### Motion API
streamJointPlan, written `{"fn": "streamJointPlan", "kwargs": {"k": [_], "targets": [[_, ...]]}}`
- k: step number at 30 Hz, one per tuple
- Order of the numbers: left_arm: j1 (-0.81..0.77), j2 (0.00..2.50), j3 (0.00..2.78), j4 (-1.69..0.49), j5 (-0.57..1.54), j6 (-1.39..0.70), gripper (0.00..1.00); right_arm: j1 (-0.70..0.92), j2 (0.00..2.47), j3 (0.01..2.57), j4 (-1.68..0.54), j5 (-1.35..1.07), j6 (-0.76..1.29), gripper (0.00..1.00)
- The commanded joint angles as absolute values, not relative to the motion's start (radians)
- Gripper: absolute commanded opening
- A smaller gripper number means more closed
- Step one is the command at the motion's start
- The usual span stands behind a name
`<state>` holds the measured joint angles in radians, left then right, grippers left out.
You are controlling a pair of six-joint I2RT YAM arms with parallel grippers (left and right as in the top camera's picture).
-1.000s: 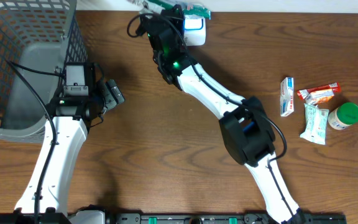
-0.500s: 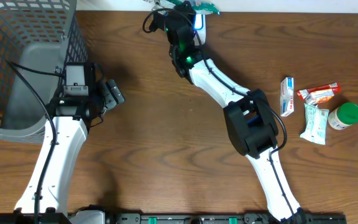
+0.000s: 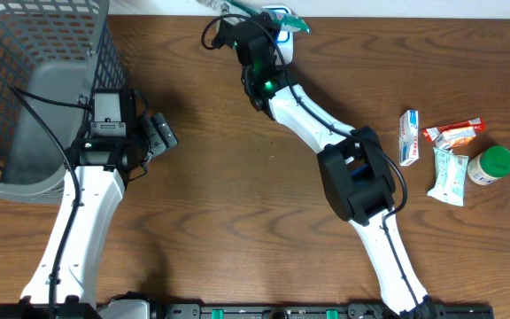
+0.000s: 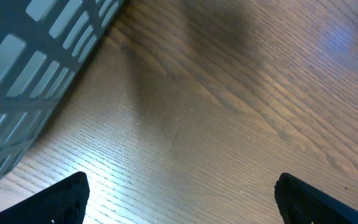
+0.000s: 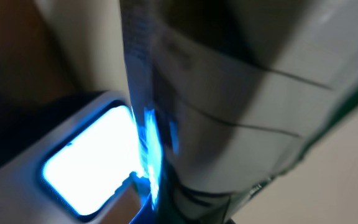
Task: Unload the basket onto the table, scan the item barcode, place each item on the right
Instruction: 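Hold the gloves pack barcode against the scanner window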
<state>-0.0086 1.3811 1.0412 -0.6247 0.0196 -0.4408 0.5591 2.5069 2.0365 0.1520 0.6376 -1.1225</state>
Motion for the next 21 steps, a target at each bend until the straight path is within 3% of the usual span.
{"fn": "streamJointPlan", "kwargs": {"k": [1,14,17,21], "targets": [[-0.002,1.388,1.045,-0.627,0.007,-0.446,0.96,0.564,2.52,2.055,0.092,0.63,-0.951,0.01],[-0.002,1.388,1.045,-0.627,0.007,-0.446,0.96,0.573,2.519,2.055,0.08,0.561,-0.765,0.01],[-0.002,1.388,1.045,-0.627,0.007,-0.447,0.96,0.556,2.472,2.055,0.113,0.601,-0.651,0.01],[-0.002,1.388,1.045,-0.627,0.007,-0.447,0.96,0.542,2.32,2.055,-0.009,0.596,-0.537,0.01]]}}
